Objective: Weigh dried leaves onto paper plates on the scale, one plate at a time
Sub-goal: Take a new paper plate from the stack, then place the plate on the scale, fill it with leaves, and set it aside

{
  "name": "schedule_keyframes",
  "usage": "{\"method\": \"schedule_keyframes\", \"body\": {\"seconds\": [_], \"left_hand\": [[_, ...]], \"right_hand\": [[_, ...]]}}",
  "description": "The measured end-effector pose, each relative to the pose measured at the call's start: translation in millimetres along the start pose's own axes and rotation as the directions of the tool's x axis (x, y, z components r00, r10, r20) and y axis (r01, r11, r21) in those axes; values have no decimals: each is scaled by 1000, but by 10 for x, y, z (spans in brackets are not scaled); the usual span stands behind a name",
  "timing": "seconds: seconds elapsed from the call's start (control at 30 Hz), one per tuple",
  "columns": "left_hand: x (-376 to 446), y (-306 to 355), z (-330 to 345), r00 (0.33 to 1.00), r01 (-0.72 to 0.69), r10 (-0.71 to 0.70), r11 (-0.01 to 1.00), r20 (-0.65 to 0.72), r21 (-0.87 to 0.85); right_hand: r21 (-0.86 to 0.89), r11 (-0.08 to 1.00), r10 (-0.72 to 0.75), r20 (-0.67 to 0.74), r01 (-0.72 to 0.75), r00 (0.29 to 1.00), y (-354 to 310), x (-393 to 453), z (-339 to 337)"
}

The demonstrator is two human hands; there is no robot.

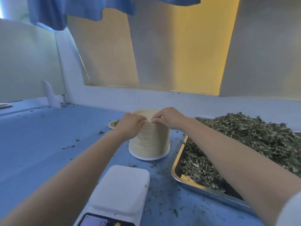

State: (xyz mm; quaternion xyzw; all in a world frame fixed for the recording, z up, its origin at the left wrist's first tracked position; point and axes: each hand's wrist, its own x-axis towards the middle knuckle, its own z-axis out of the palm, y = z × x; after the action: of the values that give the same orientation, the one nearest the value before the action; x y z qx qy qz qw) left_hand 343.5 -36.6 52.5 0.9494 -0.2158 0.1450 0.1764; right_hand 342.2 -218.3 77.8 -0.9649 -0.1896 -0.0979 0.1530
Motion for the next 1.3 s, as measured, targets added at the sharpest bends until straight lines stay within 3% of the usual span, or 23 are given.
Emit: {"method": "schedule_keyframes", "body": {"seconds": [0.17, 0.43, 0.63, 0.77, 0.93, 1.03, 1.13, 1.3], "left_hand": [[89, 61, -132, 991, -10, -10, 989, -132, -150], [-492, 289, -555, 936, -205, 187, 978, -300, -30], [-1348, 239, -582, 931, -234, 219, 972, -293, -18], [-1743, 97, -331, 951, -181, 168, 983, -260, -27], [-2030, -108, 59, 976, -87, 63, 990, -210, -108], [-2118, -238, 220, 981, -65, 50, 995, -187, -74], [-2179, -306, 305, 986, -49, 35, 996, -164, -79], [-2227, -363, 276, 987, -46, 11, 974, -160, -220]], "right_hand": [[55, 997, -42, -134, 50, 990, 39, 39, -146], [142, 979, -109, -254, 148, 961, -254, -557, -317], [133, 958, -219, -222, 252, 950, -667, -1141, -25], [120, 943, -289, -162, 310, 944, -798, -1327, 409], [144, 946, -277, -105, 291, 955, -833, -1430, 927], [154, 950, -262, -74, 271, 962, -854, -1422, 1136], [83, 962, -261, -5, 261, 965, -862, -1376, 1253], [21, 958, -285, -61, 287, 957, -845, -1376, 1309]]}}
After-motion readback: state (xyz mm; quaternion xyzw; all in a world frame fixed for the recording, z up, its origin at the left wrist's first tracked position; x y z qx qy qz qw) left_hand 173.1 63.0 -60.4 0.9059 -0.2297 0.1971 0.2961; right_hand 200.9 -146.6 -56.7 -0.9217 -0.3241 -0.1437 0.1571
